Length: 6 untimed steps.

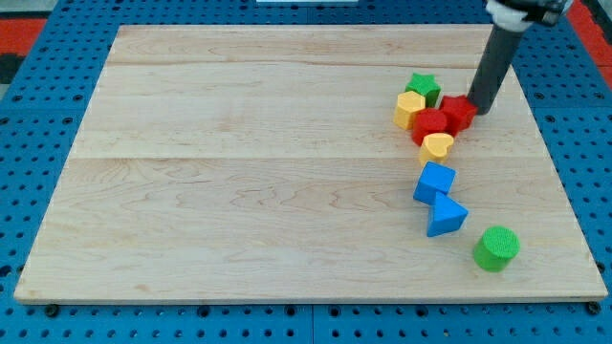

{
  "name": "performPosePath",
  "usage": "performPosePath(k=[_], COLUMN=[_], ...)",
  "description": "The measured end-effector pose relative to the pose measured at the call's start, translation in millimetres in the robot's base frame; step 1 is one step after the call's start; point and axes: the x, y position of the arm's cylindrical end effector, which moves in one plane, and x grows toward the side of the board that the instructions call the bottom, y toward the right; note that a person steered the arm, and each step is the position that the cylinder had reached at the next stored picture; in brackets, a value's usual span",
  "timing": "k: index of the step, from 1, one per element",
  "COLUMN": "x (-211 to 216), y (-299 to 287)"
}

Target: Move the yellow hexagon and green star to the left of the red blocks

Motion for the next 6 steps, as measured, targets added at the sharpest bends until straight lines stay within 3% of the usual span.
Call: performPosePath(k=[1,2,5,6], x=[20,19,-78,-59], y=[-39,-27,-10,-67])
